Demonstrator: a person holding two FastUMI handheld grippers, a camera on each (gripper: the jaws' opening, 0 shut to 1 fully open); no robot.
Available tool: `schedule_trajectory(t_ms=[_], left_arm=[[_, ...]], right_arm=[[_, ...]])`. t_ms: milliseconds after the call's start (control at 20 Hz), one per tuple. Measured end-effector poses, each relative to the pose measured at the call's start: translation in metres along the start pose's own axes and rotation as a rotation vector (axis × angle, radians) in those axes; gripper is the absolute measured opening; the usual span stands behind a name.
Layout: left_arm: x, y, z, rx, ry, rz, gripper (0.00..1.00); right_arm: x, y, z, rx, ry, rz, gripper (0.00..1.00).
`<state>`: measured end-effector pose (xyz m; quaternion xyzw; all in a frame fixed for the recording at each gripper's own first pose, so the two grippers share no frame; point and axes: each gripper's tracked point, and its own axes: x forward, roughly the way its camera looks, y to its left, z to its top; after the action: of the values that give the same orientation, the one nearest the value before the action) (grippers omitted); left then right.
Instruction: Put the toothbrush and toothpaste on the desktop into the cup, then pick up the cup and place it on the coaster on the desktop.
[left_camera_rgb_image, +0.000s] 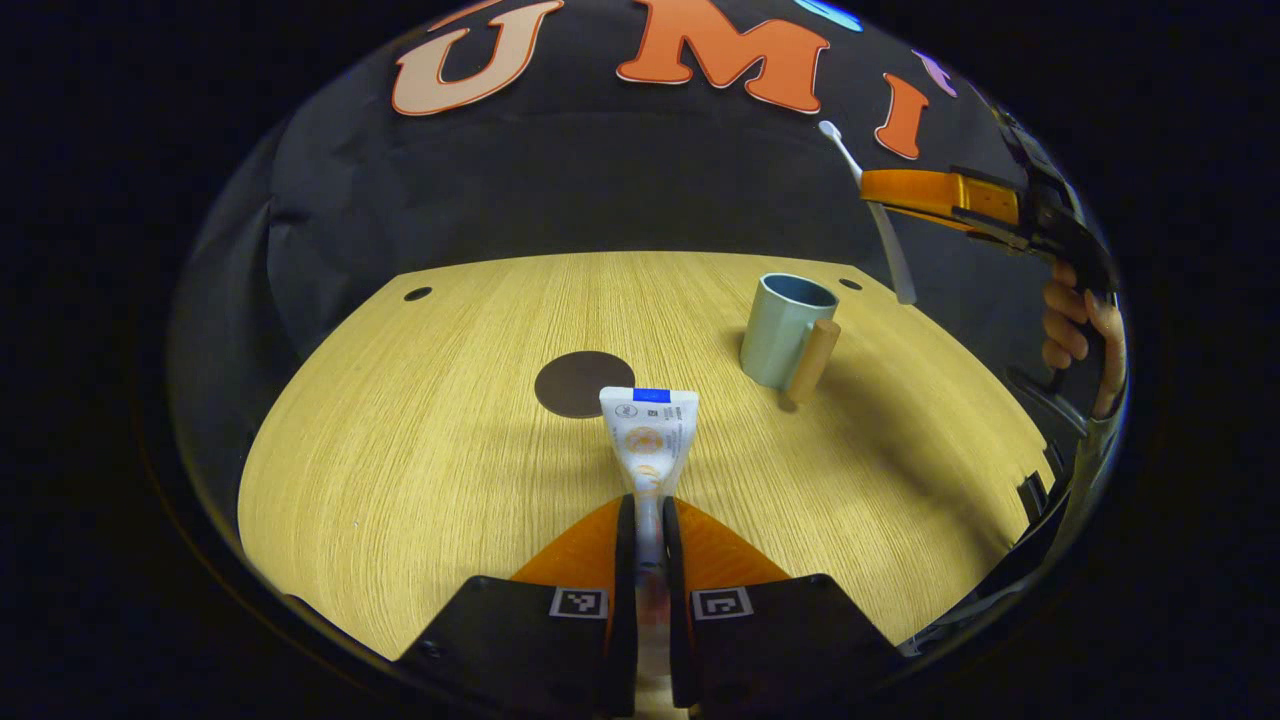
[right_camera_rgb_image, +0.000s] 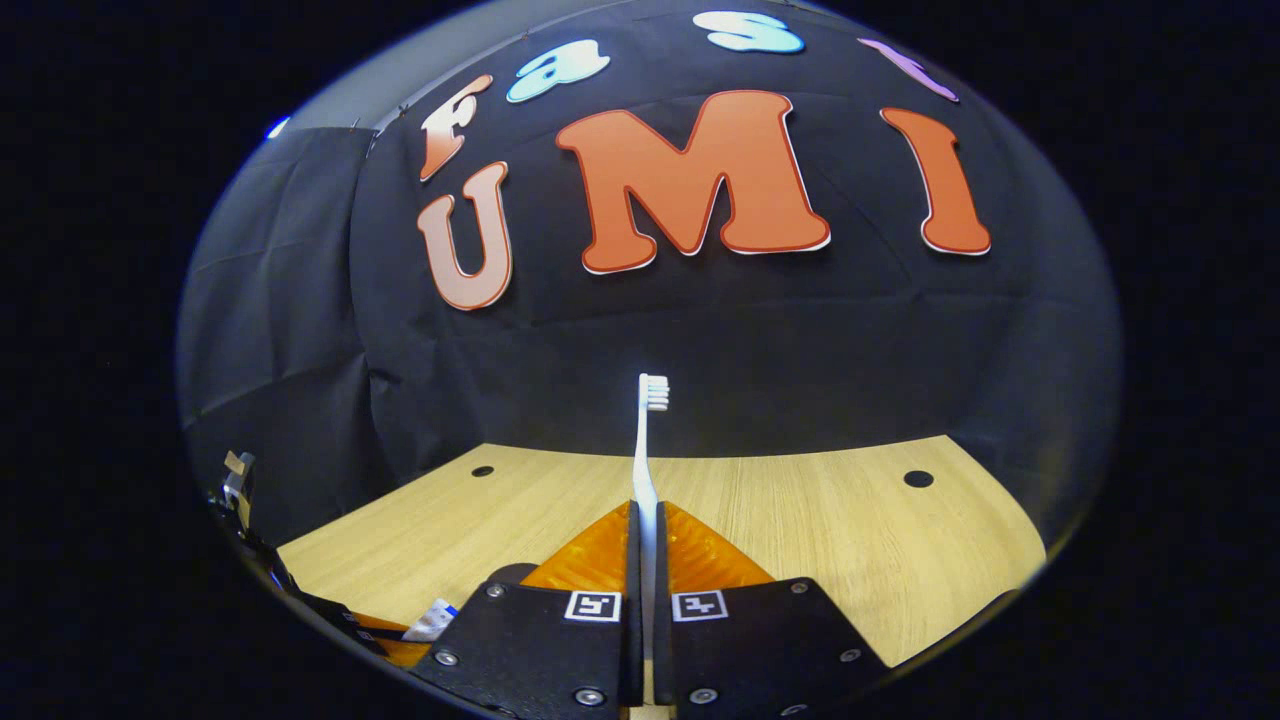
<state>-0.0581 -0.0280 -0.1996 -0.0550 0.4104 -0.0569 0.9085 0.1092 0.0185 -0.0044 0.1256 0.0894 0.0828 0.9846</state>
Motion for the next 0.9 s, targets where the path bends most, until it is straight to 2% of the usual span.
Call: schedule_trajectory(t_ms=[350,550,700,900], left_arm=[[-0.008,-0.002,0.017,0.012,-0.071,-0.002,0.17],[-0.024,0.0,0.028,-0.001,-0.132,-0.012,0.17],[-0.034,0.001,0.044,-0.01,-0.183,-0.02,0.17],[-0.046,-0.001,0.077,-0.02,-0.262,-0.033,0.17]], right_arm=[[0.031,-0.012,0.009,0.026,-0.137,0.022,0.04],[0.049,-0.016,-0.005,0.075,-0.134,0.044,0.05],[0.059,-0.02,-0.016,0.069,-0.141,0.041,0.04],[0.071,-0.023,-0.044,0.052,-0.096,0.027,0.05]])
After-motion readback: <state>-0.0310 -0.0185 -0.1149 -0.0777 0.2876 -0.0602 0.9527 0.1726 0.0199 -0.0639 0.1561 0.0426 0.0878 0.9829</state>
